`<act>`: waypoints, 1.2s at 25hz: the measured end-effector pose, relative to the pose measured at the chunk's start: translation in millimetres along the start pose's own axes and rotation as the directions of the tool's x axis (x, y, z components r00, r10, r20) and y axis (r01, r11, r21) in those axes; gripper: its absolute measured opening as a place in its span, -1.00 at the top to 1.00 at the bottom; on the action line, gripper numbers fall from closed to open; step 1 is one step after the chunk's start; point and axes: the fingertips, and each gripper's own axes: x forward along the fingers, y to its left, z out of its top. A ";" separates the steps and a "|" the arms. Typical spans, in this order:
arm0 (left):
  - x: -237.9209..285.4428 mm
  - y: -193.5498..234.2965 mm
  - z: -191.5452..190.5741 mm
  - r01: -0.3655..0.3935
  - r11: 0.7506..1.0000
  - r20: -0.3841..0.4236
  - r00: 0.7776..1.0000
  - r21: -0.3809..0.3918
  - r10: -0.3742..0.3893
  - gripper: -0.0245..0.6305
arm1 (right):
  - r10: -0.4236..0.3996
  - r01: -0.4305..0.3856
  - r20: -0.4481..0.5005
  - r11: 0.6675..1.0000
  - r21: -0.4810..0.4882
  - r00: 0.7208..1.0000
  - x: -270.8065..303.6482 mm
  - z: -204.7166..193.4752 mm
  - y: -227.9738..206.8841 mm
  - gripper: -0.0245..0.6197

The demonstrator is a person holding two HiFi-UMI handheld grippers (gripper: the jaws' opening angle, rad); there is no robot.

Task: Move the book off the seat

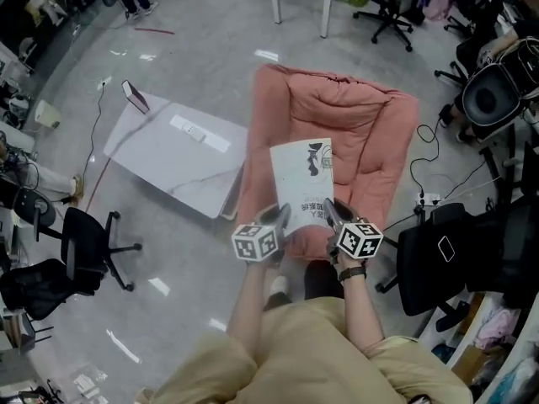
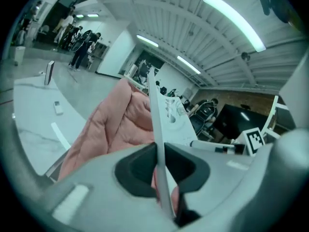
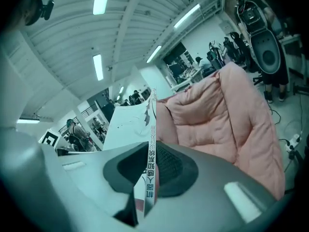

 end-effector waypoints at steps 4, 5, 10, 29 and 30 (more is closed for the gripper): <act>-29.7 -36.2 62.2 0.039 0.994 0.095 0.994 0.106 -0.049 0.78 | 0.046 -0.039 0.134 0.998 -0.057 0.990 -23.2 59.5 47.1 0.78; -39.1 -46.3 74.0 0.049 0.990 0.120 0.991 0.130 -0.065 0.78 | 0.060 -0.047 0.165 0.996 -0.080 0.985 -32.1 72.1 60.0 0.78; -89.0 -95.2 122.6 0.107 0.967 0.209 0.965 0.230 -0.156 0.78 | 0.116 -0.059 0.311 0.981 -0.186 0.943 -79.6 121.2 122.1 0.78; -220.8 -94.0 191.4 -0.119 0.938 0.479 0.876 0.325 -0.055 0.78 | 0.456 -0.367 0.332 0.881 -0.298 0.826 -67.4 149.5 254.8 0.78; -221.4 -89.0 194.0 -0.149 0.941 0.506 0.862 0.304 -0.027 0.78 | 0.490 -0.403 0.307 0.862 -0.307 0.816 -58.7 152.2 256.5 0.78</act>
